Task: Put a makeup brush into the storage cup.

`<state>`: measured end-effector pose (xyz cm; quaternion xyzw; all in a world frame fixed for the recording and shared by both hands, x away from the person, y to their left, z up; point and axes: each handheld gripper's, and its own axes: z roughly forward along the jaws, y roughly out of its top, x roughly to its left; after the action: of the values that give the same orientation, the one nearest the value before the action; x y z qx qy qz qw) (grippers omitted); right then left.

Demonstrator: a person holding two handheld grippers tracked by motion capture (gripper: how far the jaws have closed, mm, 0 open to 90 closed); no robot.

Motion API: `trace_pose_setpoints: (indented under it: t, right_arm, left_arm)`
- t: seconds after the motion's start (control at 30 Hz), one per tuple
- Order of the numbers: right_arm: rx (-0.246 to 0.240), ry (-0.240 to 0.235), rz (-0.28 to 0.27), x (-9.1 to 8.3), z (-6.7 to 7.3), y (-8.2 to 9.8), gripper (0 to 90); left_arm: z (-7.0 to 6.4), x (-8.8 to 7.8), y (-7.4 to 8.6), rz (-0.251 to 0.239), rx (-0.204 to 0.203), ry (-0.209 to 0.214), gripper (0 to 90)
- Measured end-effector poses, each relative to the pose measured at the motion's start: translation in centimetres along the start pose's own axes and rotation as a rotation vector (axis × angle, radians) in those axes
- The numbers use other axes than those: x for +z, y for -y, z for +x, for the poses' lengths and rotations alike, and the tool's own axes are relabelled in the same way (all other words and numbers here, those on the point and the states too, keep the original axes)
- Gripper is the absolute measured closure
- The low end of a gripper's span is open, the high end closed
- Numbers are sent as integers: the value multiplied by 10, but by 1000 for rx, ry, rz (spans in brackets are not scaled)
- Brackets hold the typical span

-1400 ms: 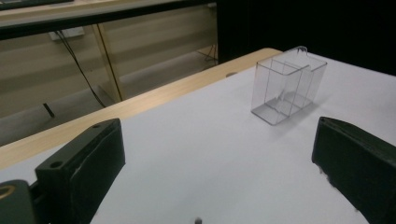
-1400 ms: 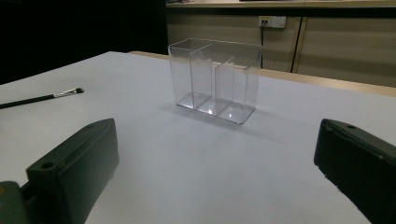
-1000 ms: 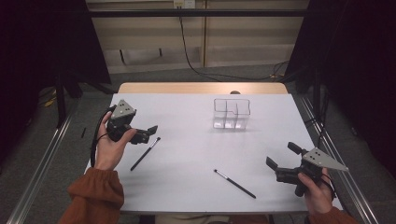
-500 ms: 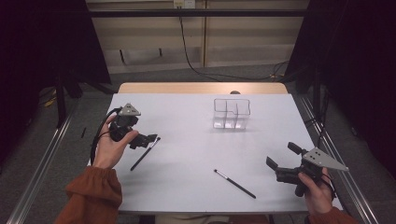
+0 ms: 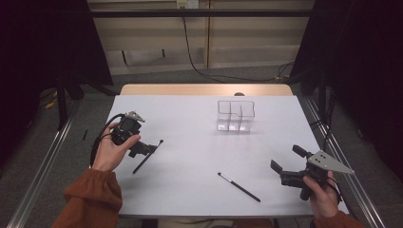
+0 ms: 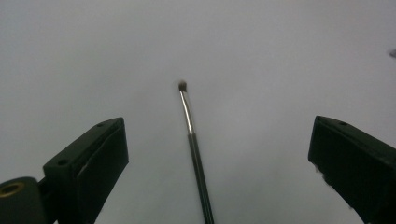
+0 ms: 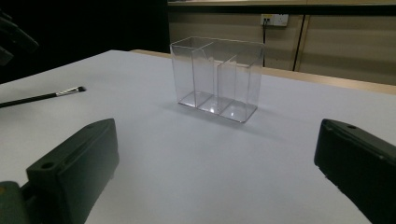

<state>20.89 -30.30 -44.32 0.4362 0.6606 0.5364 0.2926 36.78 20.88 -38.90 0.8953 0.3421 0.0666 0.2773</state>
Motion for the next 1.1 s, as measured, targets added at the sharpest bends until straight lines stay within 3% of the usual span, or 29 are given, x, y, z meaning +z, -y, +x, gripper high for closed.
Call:
trace_pose_setpoints:
  t: [0.17, 0.57, 1.1]
  right_arm:
    - [-8, -1, 0, 0, 0, 0, 0]
    - [-9, -1, -1, 0, 0, 0, 0]
    - [-12, -1, 0, 1, 0, 0, 0]
  left_arm:
    - [0, 4, 4, 64, 2, -14, 51]
    - [7, 10, 11, 137, -46, -14, 50]
    - [9, 16, 16, 225, -34, -8, 48]
